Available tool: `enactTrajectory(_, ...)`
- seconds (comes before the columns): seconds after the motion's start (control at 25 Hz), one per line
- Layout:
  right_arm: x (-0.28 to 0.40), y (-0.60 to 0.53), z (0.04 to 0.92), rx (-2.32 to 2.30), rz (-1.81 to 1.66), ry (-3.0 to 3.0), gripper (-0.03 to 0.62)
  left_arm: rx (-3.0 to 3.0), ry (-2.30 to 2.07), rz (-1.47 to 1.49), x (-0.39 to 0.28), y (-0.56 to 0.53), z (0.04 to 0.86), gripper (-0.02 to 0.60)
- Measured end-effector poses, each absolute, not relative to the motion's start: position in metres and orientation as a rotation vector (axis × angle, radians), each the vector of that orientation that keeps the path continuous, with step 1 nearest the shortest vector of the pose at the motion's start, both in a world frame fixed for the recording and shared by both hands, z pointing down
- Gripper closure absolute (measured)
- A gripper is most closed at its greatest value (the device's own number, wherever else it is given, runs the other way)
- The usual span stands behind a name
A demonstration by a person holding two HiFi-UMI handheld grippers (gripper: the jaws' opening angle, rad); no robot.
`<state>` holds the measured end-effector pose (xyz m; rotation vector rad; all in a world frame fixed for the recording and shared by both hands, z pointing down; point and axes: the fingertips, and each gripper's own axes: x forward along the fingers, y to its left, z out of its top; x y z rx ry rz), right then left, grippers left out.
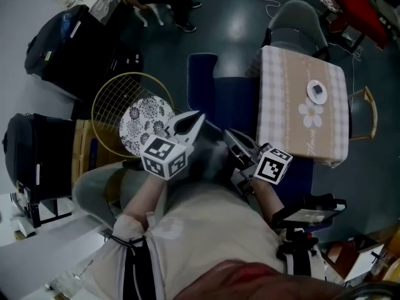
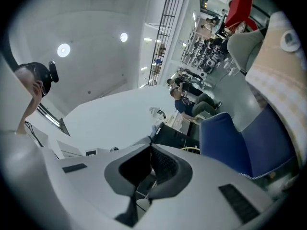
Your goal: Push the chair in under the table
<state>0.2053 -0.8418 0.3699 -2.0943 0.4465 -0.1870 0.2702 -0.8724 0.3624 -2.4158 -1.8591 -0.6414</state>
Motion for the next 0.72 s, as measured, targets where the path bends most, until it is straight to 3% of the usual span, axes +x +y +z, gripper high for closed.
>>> enactTrajectory(0.72,0.246,-0.917,0.362,-2.172,-0.238,0.297,0.583,-2.359,-2.092,-0.604,0.306,-0.945,0.35,0.574)
